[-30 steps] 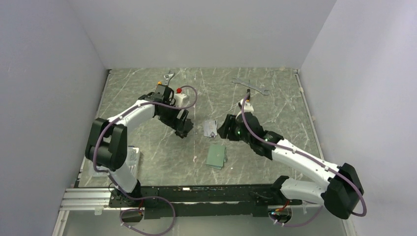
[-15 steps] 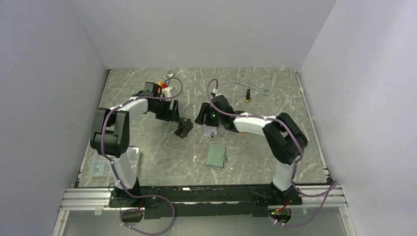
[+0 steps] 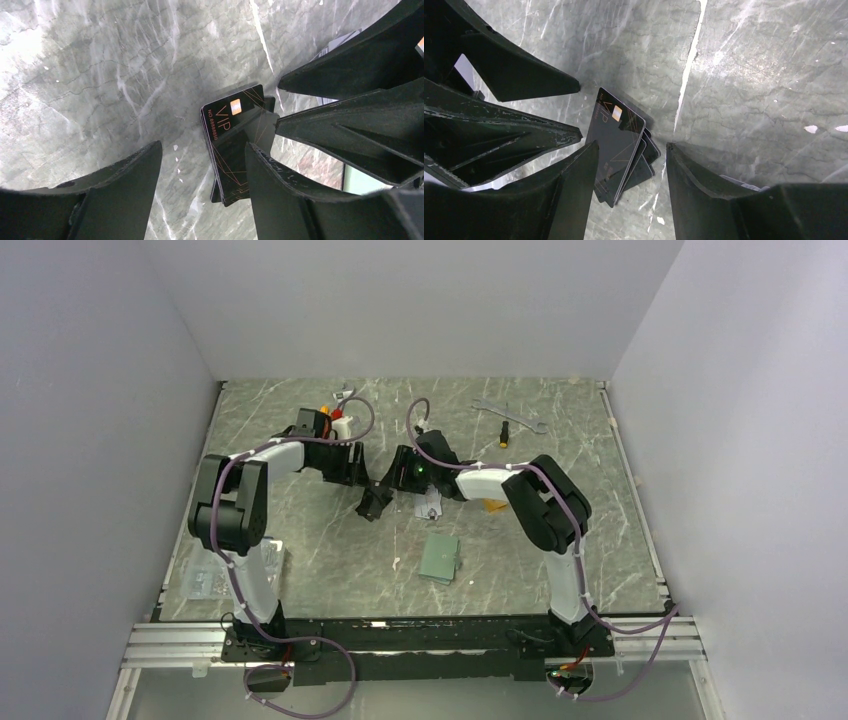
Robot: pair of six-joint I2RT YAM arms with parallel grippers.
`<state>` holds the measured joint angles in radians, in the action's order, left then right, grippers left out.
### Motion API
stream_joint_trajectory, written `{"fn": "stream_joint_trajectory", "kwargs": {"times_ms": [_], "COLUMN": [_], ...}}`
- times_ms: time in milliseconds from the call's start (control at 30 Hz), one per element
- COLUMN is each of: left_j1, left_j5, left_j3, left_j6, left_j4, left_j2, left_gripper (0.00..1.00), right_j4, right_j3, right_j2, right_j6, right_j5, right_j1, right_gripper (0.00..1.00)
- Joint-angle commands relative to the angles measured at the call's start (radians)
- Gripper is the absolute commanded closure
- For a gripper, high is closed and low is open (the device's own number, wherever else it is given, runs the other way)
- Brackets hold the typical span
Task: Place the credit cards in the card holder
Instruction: Pick up the credit card from the center of the board.
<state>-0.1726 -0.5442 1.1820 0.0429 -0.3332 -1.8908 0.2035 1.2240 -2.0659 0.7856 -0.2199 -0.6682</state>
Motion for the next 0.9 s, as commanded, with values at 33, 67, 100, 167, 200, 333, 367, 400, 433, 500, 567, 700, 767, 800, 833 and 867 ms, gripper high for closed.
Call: {"fn": "stream_joint_trajectory", "kwargs": {"times_ms": [33, 67, 100, 167, 200, 333, 367, 400, 433, 500, 567, 700, 767, 800, 833, 867], "left_j1": [-0.012, -0.017, -0.025, -0.037, -0.045, -0.075, -0.081, -0.086, -0.09, -0.097, -0.106, -0.11, -0.11, -0.11, -0.111, -0.111], "left_j5": [0.041, 0.053, 0.063, 0.076, 0.084, 0.114, 0.119, 0.123, 0.133, 0.15, 0.173, 0.195, 0.196, 0.197, 0.197, 0.196], "left_j3": [0.012, 0.018, 0.024, 0.033, 0.039, 0.066, 0.071, 0.08, 0.089, 0.106, 0.119, 0.12, 0.111, 0.111, 0.114, 0.115], "left_j6": [0.03, 0.031, 0.032, 0.034, 0.032, 0.018, 0.016, 0.014, 0.013, 0.009, 0.007, 0.01, 0.011, 0.01, 0.007, 0.005], "left_j4": [0.016, 0.01, 0.007, 0.0, -0.001, -0.026, -0.033, -0.042, -0.055, -0.08, -0.103, -0.142, -0.146, -0.149, -0.156, -0.161], "left_j2": [-0.021, -0.025, -0.03, -0.04, -0.045, -0.067, -0.074, -0.084, -0.093, -0.106, -0.117, -0.127, -0.124, -0.123, -0.122, -0.124], "left_gripper": [0.34, 0.35, 0.36, 0.39, 0.39, 0.4, 0.41, 0.4, 0.41, 0.41, 0.42, 0.53, 0.59, 0.63, 0.67, 0.72], "right_j4": [0.058, 0.054, 0.053, 0.067, 0.08, 0.112, 0.118, 0.122, 0.125, 0.13, 0.135, 0.124, 0.124, 0.125, 0.131, 0.131], "right_j3": [0.001, -0.002, -0.008, -0.027, -0.04, -0.086, -0.097, -0.104, -0.113, -0.121, -0.129, -0.148, -0.165, -0.176, -0.187, -0.194], "right_j2": [-0.021, -0.022, -0.022, -0.022, -0.021, -0.015, -0.012, -0.01, -0.01, -0.012, -0.015, 0.013, 0.04, 0.054, 0.068, 0.079], "right_j6": [0.038, 0.037, 0.039, 0.051, 0.06, 0.083, 0.085, 0.087, 0.088, 0.091, 0.092, 0.078, 0.067, 0.066, 0.062, 0.058], "right_j5": [-0.003, 0.004, 0.008, 0.007, 0.004, -0.006, -0.004, -0.004, -0.003, -0.001, 0.002, 0.032, 0.05, 0.059, 0.067, 0.073], "right_j1": [-0.009, -0.013, -0.016, -0.018, -0.02, -0.022, -0.022, -0.022, -0.023, -0.024, -0.024, -0.024, -0.023, -0.024, -0.024, -0.024], "right_gripper": [0.46, 0.46, 0.46, 0.47, 0.48, 0.49, 0.49, 0.49, 0.5, 0.51, 0.53, 0.57, 0.58, 0.58, 0.58, 0.58]}}
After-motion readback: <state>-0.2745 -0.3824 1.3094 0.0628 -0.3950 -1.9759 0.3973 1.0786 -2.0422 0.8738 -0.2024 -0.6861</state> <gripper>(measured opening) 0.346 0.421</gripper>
